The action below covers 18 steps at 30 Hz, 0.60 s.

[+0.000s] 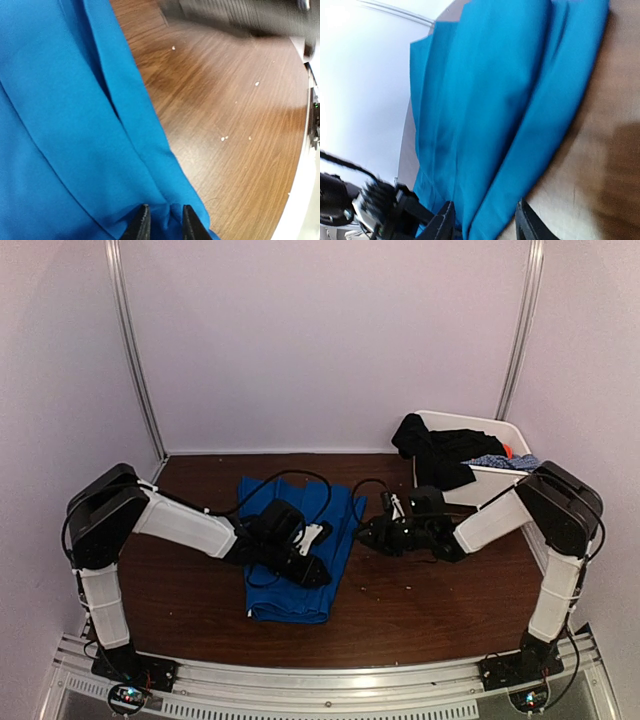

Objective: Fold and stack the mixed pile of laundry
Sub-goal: Adjust the rectangle-folded skirt at the center of the board.

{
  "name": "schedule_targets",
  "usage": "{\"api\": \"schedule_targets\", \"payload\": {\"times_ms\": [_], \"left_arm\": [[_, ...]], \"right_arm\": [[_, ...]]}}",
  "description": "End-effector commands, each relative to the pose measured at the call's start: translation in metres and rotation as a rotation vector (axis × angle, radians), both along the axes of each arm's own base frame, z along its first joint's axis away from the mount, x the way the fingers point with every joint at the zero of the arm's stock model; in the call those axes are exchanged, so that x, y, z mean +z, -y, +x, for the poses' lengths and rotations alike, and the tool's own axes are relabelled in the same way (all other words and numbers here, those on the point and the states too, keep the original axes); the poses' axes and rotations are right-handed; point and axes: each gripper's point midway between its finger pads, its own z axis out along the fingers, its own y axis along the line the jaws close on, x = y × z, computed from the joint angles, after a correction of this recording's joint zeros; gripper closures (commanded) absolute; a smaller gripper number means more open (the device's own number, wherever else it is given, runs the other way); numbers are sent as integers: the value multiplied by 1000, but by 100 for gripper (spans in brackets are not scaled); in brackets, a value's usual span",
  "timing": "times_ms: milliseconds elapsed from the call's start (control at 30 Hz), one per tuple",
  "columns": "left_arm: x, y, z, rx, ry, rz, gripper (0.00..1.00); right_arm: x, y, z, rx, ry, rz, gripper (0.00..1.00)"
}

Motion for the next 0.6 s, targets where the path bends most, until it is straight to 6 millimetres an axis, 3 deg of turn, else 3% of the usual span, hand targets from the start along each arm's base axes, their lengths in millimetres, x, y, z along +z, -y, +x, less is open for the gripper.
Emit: {"api": "schedule_targets", "payload": {"times_ms": [0, 200, 567], "left_arm": [[-9, 1, -8, -36, -6, -22, 71], [-2, -2, -4, -24, 21, -6, 65], [11, -22, 4, 35, 81, 87, 59]], "right_arm": [[10, -2, 46, -16, 96, -130, 58], [2, -6, 83, -28, 95, -177, 58], [-26, -23, 112, -19, 59, -201, 60]]}}
